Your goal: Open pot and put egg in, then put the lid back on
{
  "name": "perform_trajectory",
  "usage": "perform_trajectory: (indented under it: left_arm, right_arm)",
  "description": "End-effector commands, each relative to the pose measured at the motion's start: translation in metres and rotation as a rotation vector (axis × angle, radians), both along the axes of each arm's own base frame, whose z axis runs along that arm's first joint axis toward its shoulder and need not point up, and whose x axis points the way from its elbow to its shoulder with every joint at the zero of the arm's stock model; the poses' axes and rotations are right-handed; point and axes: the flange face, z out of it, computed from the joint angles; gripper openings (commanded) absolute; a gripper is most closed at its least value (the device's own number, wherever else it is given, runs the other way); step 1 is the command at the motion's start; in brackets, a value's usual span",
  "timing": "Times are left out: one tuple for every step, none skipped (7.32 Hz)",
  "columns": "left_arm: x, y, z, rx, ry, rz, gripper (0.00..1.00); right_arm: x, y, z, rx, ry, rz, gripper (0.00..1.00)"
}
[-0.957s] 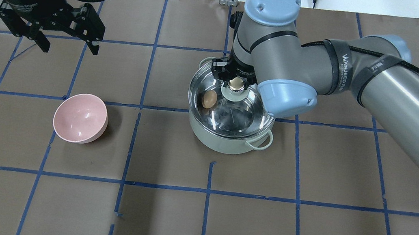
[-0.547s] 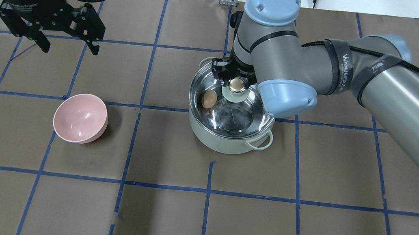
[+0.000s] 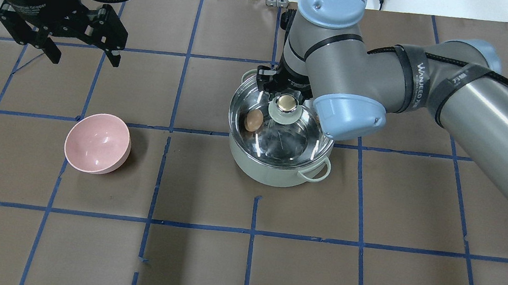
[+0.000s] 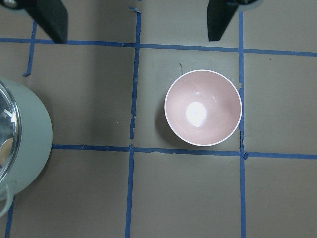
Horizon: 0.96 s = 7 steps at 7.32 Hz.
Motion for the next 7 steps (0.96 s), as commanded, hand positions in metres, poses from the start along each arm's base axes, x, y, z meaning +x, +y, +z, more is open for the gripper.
perform_trajectory:
  left_arm:
    - [0.001,0.0,0.0,0.0,0.0,0.001,1.0]
    - [0.001,-0.001,-0.001,0.0,0.0,0.001,1.0]
    - [0.0,0.0,0.0,-0.001,0.0,0.0,1.0]
    - [0.0,-0.001,-0.001,0.0,0.0,0.0,1.0]
    - [0.0,0.0,0.0,0.0,0.0,0.0,1.0]
    - [0.0,0.0,0.0,0.0,0.0,0.0,1.0]
    - [0.0,0.0,0.0,0.0,0.0,0.0,1.0]
  right_arm:
    - [-0.004,-0.005,0.009,-0.034,0.0,-0.003,0.92]
    - [-0.006,-0.006,0.01,-0.037,0.004,0.002,0.93]
    - [-0.025,-0.015,0.015,-0.045,0.003,-0.024,0.93]
    - [-0.056,-0.021,0.037,-0.079,-0.003,-0.067,0.93]
    - [-0.094,-0.028,0.054,-0.097,-0.003,-0.119,0.93]
    - [-0.117,-0.017,0.076,-0.089,0.01,-0.144,1.0]
    - [-0.134,0.006,0.092,-0.01,0.027,-0.168,1.0]
